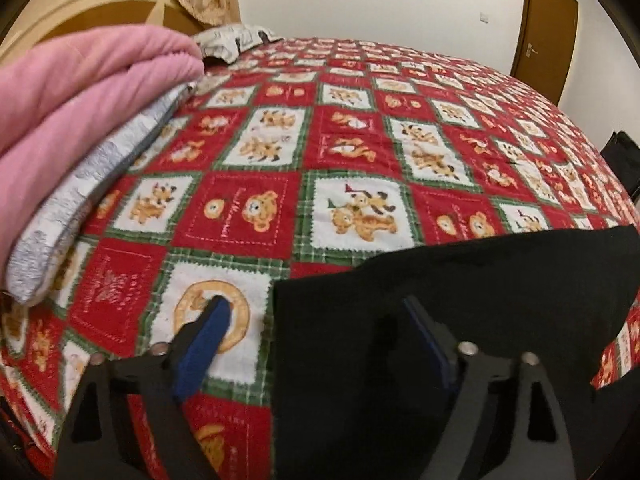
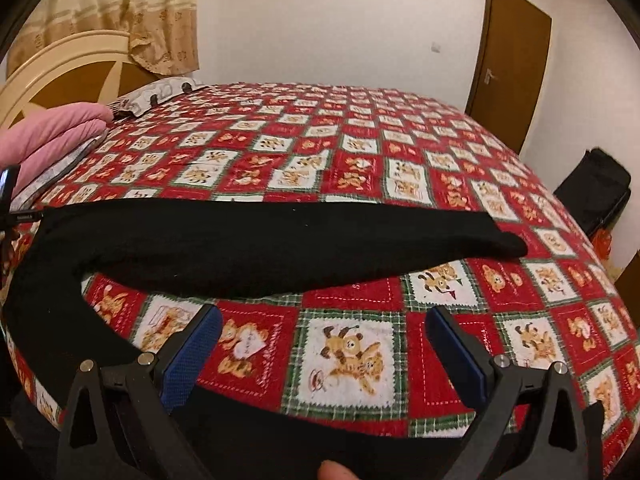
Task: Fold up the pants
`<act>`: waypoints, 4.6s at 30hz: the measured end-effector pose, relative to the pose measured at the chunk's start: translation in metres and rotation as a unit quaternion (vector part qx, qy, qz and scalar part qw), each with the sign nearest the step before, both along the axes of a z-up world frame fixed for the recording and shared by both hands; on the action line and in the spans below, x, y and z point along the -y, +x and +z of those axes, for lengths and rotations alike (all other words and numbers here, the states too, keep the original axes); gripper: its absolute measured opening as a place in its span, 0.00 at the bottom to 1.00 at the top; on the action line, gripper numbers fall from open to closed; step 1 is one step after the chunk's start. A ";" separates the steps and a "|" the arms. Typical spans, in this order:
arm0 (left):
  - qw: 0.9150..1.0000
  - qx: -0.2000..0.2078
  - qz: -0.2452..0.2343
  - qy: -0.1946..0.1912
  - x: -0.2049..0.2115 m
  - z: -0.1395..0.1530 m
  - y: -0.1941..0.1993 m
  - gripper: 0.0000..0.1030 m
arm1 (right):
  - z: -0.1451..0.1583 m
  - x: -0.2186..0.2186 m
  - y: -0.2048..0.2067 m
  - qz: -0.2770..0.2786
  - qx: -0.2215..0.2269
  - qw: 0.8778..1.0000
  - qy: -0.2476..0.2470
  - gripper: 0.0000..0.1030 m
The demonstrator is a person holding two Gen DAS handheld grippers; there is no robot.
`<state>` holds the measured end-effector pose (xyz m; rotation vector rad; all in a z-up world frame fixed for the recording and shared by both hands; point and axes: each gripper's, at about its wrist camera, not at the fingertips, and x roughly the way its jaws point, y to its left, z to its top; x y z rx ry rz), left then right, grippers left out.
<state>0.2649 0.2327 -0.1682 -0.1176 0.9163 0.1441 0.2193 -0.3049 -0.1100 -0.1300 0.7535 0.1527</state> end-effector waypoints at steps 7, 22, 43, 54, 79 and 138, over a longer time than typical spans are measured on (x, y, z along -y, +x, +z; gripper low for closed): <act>0.998 -0.018 -0.020 -0.050 -0.016 -0.014 0.011 0.54 | 0.002 0.031 0.033 -0.026 -0.015 1.000 0.003 0.64; 0.996 -0.005 -0.072 -0.057 -0.010 -0.016 0.024 0.22 | -0.003 0.177 0.181 -0.163 -0.085 0.983 0.019 0.55; 0.995 -0.014 -0.077 -0.067 -0.006 -0.018 0.049 0.22 | -0.070 0.215 0.297 -0.112 -0.204 0.972 0.040 0.10; 0.987 0.071 -0.094 -0.106 -0.008 0.029 0.013 0.11 | 0.036 0.210 0.197 -0.086 -0.098 0.991 0.003 0.08; 0.965 0.150 -0.116 -0.183 -0.021 -0.019 -0.157 0.12 | -0.002 0.255 -0.104 -0.148 -0.085 0.984 0.059 0.06; 0.970 0.191 -0.105 -0.111 -0.012 0.000 -0.182 0.11 | -0.045 -0.110 -0.145 0.255 -0.072 0.960 -0.095 0.00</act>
